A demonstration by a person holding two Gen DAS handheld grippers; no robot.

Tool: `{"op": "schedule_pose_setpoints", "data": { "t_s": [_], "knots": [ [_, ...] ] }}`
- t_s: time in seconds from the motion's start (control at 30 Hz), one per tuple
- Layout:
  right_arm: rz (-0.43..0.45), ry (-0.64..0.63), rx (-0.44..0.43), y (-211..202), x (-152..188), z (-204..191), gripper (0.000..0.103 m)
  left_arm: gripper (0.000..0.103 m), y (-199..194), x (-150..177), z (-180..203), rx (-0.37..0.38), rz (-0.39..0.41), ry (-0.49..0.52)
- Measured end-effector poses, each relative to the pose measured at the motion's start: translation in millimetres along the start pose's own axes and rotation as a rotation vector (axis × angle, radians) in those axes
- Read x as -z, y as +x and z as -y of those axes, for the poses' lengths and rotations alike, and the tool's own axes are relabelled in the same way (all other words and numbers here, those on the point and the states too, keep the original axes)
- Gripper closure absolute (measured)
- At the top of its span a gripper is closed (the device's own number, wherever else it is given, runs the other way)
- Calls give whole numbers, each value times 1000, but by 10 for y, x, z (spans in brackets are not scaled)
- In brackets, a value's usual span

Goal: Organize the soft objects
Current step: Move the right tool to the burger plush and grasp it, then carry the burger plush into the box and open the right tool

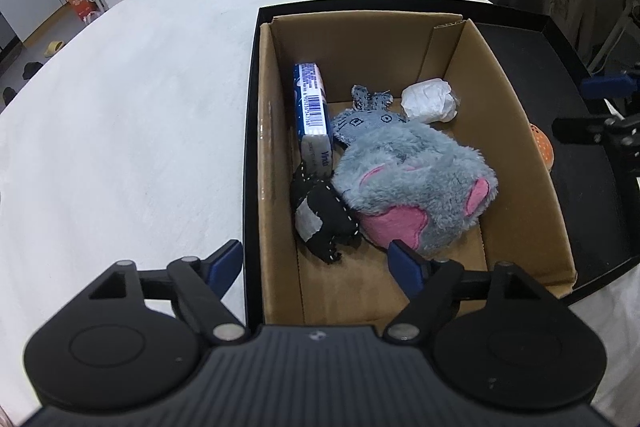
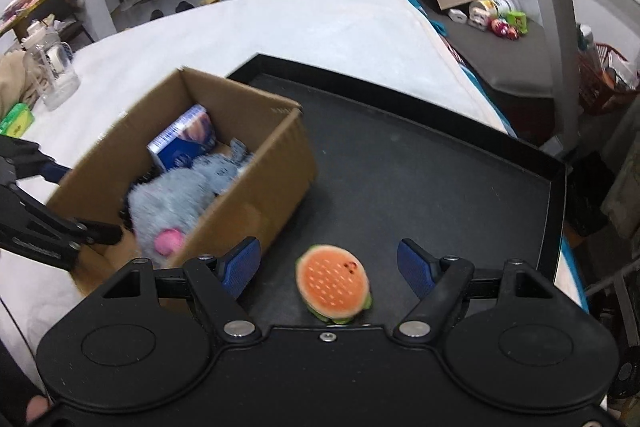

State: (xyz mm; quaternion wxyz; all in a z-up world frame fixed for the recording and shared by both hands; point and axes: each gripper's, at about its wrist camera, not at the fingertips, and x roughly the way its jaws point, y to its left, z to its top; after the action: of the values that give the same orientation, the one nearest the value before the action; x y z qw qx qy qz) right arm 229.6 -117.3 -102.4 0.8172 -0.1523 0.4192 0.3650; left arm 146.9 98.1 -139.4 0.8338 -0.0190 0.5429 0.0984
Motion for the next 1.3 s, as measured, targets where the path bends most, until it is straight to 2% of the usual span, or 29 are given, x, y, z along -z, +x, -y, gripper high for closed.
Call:
{"op": "schedule_pose_setpoints", "data": {
  "t_s": [0.23,0.4,0.47,0.5,0.53,0.57,0.7,1.3],
  "knots": [
    [-34,38,-33,225,130,89,28,24,-26,-43,104,-13,6,11],
    [-57,15,-47,339,211,46,30,23,-33,-59,169,-21,6,21],
    [-72,13,-41,394,250,49,34,23,-31,-61,189,-27,5,26],
    [-79,19,-39,419,273,63,40,23,-33,-60,195,-29,5,26],
    [-85,22,-36,436,285,71,51,23,-35,-60,199,-31,4,26],
    [-92,22,-30,449,302,84,56,23,-40,-59,203,-34,5,26],
    [-85,20,-31,410,339,118,62,23,-64,-59,206,-41,7,22],
    [-50,15,-19,259,304,103,65,23,-100,-21,185,-50,11,10]
  ]
}}
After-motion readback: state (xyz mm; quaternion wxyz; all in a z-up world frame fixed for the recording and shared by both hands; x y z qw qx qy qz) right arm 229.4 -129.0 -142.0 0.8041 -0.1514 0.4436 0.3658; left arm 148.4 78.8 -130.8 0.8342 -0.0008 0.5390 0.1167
